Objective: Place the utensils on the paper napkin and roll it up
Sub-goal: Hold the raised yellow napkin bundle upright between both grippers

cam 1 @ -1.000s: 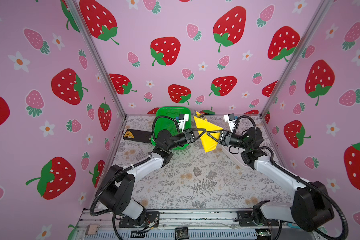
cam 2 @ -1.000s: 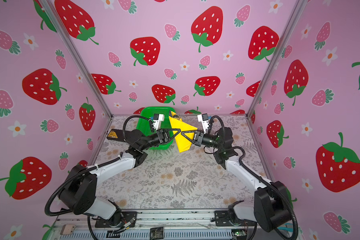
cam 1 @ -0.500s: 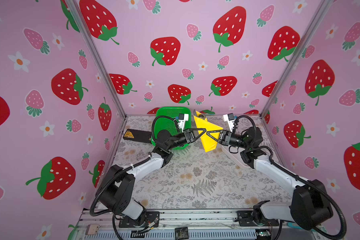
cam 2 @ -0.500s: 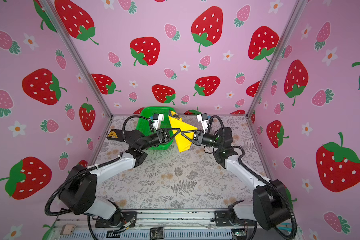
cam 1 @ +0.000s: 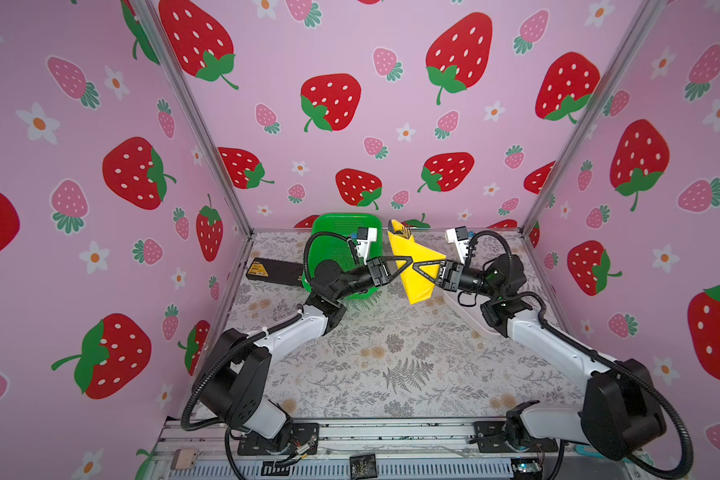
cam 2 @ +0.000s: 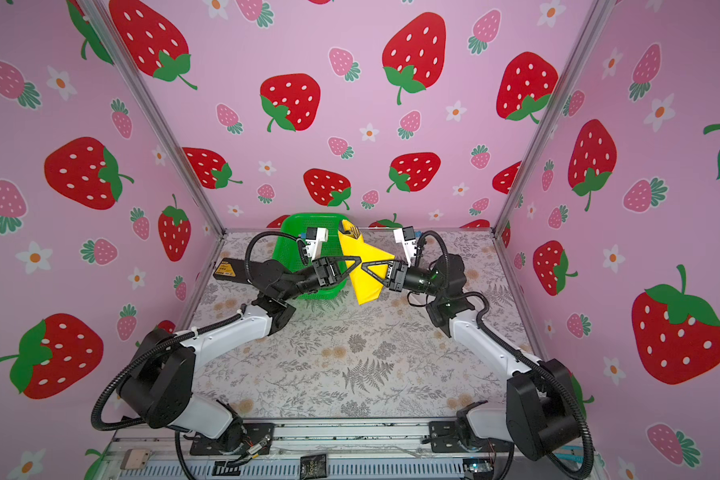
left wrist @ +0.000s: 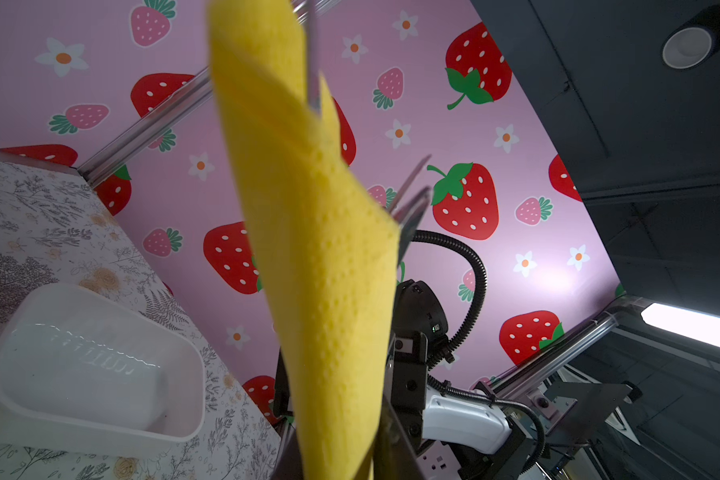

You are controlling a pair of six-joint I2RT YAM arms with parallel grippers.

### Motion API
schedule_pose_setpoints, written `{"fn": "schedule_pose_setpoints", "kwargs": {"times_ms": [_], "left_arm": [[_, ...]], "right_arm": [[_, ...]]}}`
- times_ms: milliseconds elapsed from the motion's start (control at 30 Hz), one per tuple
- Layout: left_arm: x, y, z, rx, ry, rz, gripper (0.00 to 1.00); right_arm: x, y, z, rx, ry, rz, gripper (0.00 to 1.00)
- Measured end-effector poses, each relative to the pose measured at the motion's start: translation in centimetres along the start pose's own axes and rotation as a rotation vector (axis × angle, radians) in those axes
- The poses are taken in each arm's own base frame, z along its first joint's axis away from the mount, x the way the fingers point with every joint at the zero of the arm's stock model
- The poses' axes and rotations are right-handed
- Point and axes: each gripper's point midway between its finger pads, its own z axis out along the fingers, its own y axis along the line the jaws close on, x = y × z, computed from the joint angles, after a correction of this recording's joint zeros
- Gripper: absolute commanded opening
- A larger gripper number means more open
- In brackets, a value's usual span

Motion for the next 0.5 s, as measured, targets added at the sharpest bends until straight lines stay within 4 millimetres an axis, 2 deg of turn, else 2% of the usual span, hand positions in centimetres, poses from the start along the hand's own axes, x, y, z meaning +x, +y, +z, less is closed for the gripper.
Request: {"fn": "schedule_pose_setpoints", "kwargs": {"times_ms": [233,500], "left_arm": [[0.13,0.3,0.07,-0.001,0.004,-0.007,0.26],[0.15,0.55,0.2,0.006,0.005,-0.018,0.18]], "right_arm": [[0.08,-0.18,0.03,0.003,0.003,0.005,0.0],[0.18,-0.47,0.08,0.007,0.006,0.014,0.0]]}}
